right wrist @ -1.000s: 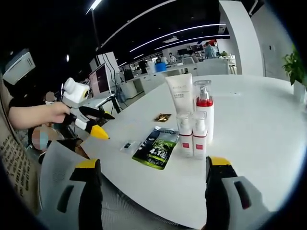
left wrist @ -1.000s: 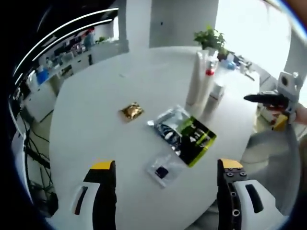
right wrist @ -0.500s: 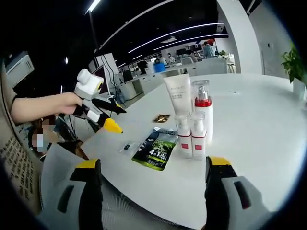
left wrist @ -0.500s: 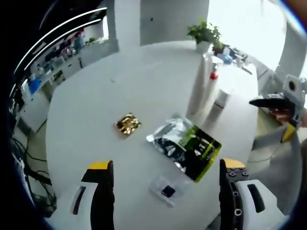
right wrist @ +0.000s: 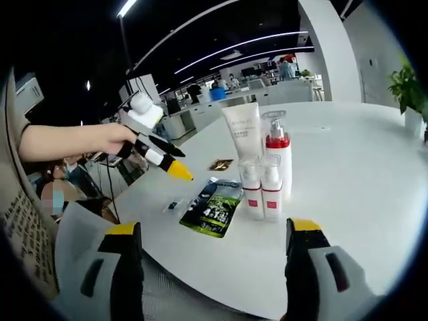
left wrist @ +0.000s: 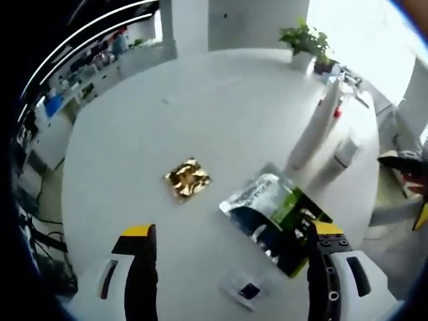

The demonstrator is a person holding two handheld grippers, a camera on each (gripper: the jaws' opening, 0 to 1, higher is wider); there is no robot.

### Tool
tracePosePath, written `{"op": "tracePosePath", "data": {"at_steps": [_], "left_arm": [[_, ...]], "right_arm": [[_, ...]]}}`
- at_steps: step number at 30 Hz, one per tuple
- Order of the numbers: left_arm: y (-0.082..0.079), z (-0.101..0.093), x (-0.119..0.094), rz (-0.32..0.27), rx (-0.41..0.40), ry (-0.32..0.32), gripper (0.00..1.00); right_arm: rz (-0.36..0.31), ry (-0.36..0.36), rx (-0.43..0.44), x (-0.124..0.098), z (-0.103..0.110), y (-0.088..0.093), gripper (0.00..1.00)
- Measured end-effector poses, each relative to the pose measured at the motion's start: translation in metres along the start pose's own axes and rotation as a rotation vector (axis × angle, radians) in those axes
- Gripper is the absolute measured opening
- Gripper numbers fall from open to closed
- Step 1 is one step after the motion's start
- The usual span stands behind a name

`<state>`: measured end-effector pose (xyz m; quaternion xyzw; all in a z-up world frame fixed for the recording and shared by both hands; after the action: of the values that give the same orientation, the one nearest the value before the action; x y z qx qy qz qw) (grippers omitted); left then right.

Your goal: Arrange the skincare products in the storage area until every visible bottle or jar stands upright without overlapping.

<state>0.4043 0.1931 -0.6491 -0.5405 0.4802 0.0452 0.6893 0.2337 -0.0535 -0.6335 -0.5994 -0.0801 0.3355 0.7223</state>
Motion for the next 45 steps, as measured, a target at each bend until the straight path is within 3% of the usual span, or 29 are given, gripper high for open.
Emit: {"op": "tracePosePath", "data": {"at_steps": [14, 21, 26, 45], "left_arm": [[-0.007, 0.019, 0.043, 0.057, -0.063, -0.081, 0.90], [-0.014, 0.028, 0.058, 0.054, -0.109, -0.148, 0.88], [-0.015, 0.037, 0.068, 0.045, -0.202, -0.191, 0.81], [-0.019, 0.050, 0.099, 0.041, -0.263, -0.285, 0.67]], "right_arm": [[0.012, 0.001, 0.029, 0.001, -0.002, 0.002, 0.89], [0.030, -0.008, 0.032, 0.002, -0.001, 0.004, 0.89], [0.034, -0.004, 0.041, 0.002, -0.002, 0.005, 0.89], [0.035, 0.018, 0.064, 0.002, -0.005, 0.006, 0.87]]}}
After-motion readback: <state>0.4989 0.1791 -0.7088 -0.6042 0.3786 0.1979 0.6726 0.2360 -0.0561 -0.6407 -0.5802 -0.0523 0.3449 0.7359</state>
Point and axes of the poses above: the point that each gripper's makers call its tool centre point, and the gripper's own axes: x roughly forward along the fingers, z roughly to its left, y roughly out of its underside, the point moved 8 cm from there along -x, roughly backward along the fingers, and after that the axes turned 9 degrees about -z, right-handed, at the moved point
